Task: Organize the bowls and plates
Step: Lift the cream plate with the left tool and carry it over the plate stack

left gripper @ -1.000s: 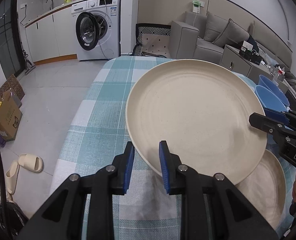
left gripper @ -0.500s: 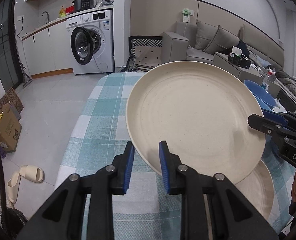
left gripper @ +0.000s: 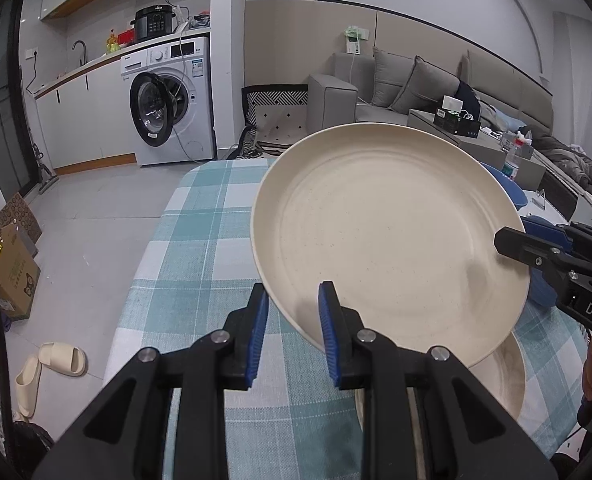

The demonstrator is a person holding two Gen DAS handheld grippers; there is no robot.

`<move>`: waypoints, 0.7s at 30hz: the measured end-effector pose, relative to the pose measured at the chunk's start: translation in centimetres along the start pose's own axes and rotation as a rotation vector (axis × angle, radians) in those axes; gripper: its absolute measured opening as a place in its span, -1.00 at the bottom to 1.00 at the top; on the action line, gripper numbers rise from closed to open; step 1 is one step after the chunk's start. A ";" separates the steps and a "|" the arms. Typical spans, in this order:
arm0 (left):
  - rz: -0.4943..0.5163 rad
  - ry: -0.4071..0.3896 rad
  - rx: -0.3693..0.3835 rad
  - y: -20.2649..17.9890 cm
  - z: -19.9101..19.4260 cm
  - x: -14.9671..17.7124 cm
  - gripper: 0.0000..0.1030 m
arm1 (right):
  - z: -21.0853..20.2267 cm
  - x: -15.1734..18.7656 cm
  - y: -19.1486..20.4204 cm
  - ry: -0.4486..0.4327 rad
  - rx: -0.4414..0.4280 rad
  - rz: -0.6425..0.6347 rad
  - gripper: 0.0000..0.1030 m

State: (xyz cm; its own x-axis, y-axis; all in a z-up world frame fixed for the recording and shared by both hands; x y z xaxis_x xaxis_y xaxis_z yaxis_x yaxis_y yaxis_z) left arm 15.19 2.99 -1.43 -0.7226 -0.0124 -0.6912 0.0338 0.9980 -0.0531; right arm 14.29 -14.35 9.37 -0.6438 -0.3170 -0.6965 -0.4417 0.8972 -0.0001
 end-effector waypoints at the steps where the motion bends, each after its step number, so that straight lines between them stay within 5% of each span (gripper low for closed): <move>1: 0.001 -0.001 -0.001 0.0 -0.1 0.1 -0.53 | -0.2 0.1 0.1 -0.002 -0.001 0.000 -0.46; 21: 0.045 0.008 -0.007 -2.6 -2.2 3.5 -0.53 | -3.1 4.8 -0.9 0.009 -0.012 0.037 -0.46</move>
State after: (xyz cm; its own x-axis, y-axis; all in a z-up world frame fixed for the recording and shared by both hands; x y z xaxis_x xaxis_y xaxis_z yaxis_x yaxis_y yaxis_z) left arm 11.01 0.45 -2.11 -0.7257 0.0333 -0.6872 0.0615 0.9980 -0.0166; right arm 9.66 -17.64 8.23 -0.6654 -0.2862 -0.6895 -0.4246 0.9047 0.0342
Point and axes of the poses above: each gripper's, at about its wrist camera, not at the fingertips, and z roughly the way its jaws point, y to its left, x to its underside, the point moved 8 cm from there along z, roughly the way its jaws point, and after that the axes turned 7 degrees about y, right-handed, at the moved point
